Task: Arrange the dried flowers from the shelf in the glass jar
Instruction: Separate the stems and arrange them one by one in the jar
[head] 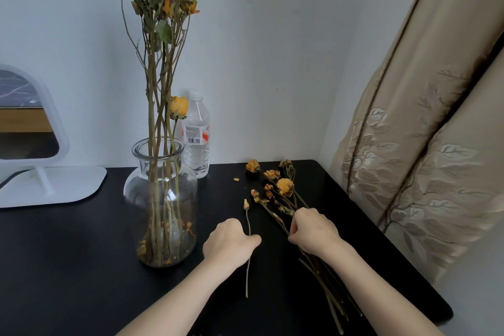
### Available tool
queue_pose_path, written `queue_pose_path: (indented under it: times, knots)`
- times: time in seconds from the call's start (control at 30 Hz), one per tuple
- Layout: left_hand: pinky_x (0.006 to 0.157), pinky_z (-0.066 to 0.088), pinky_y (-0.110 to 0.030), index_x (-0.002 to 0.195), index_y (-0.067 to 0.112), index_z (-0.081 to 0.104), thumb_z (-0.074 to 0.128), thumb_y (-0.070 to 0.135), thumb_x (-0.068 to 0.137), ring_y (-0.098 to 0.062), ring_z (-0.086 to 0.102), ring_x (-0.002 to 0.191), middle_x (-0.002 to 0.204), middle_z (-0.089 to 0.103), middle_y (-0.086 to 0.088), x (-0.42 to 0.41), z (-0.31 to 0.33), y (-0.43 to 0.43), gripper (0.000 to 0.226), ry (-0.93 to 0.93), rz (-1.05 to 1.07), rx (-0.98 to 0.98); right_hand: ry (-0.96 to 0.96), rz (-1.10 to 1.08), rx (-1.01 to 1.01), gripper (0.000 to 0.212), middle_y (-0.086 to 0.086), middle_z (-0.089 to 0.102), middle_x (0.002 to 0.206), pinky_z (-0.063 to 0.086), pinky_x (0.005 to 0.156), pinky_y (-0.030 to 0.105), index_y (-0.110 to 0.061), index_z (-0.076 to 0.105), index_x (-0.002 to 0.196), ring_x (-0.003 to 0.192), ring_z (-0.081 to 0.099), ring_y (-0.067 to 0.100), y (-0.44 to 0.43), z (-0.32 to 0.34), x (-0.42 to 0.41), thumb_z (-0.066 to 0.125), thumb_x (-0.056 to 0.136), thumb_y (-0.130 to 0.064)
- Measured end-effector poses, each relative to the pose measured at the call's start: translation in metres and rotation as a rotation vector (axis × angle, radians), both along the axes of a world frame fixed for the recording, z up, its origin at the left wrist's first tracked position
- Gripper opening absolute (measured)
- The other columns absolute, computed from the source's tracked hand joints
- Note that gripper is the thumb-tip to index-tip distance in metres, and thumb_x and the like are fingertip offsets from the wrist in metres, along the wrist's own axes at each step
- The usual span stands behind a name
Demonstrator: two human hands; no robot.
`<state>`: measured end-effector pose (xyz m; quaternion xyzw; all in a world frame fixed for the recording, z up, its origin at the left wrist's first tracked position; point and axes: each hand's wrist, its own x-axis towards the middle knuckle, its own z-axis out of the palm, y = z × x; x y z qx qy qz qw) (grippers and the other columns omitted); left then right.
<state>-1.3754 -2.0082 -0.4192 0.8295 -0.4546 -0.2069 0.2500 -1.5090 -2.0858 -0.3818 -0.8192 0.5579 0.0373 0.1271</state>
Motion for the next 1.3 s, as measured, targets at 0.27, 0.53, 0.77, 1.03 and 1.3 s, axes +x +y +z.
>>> queue_pose_path:
  times: [0.27,0.53,0.77,1.03,1.3]
  knots:
    - [0.046,0.028,-0.025,0.054,0.019,0.031,0.058,0.035,0.078,-0.013,0.036,0.045,0.050,0.034,0.005,-0.002,0.003,0.001,0.039,0.023,-0.005,0.001,0.183,0.138,-0.139,0.014,-0.002,0.045,0.065,0.046,0.062,0.027,-0.012,0.059,0.101,0.072,0.058,0.017,0.005,0.006,0.005,0.057,0.088,-0.016]
    - [0.048,0.028,-0.024,0.050,0.018,0.029,0.058,0.034,0.078,-0.013,0.033,0.042,0.045,0.030,0.007,0.001,0.003,0.002,0.043,0.052,-0.007,-0.058,-0.151,-0.050,0.063,0.019,0.003,0.069,0.090,0.055,0.071,0.029,-0.012,0.070,0.091,0.081,0.066,0.015,-0.011,0.014,-0.005,0.063,0.084,-0.029]
    - [0.050,0.029,-0.025,0.047,0.018,0.026,0.060,0.032,0.078,-0.014,0.030,0.041,0.040,0.024,0.007,0.003,0.003,0.003,0.047,0.096,-0.003,-0.095,-0.484,-0.091,0.284,0.023,-0.006,0.048,0.048,0.034,0.044,0.015,-0.019,0.068,0.064,0.040,0.042,0.003,-0.016,0.023,-0.014,0.061,0.085,-0.024]
    - [0.051,0.036,-0.027,0.040,0.019,0.038,0.061,0.031,0.077,-0.014,0.039,0.046,0.038,0.032,0.007,0.007,0.008,0.003,0.045,0.162,-0.026,-0.208,-0.850,-0.103,0.410,0.027,-0.004,0.038,0.049,0.026,0.042,0.019,-0.016,0.058,0.059,0.041,0.030,0.008,-0.008,0.028,-0.007,0.058,0.086,-0.019]
    - [0.068,0.050,-0.021,0.064,0.023,0.060,0.064,0.026,0.078,-0.003,0.046,0.044,0.039,0.048,0.011,0.002,0.037,0.026,0.015,0.090,-0.094,-0.460,-1.186,0.016,0.221,0.019,-0.009,0.045,0.048,0.032,0.040,0.012,-0.015,0.066,0.083,0.039,0.036,0.001,0.003,0.046,0.010,0.052,0.093,-0.023]
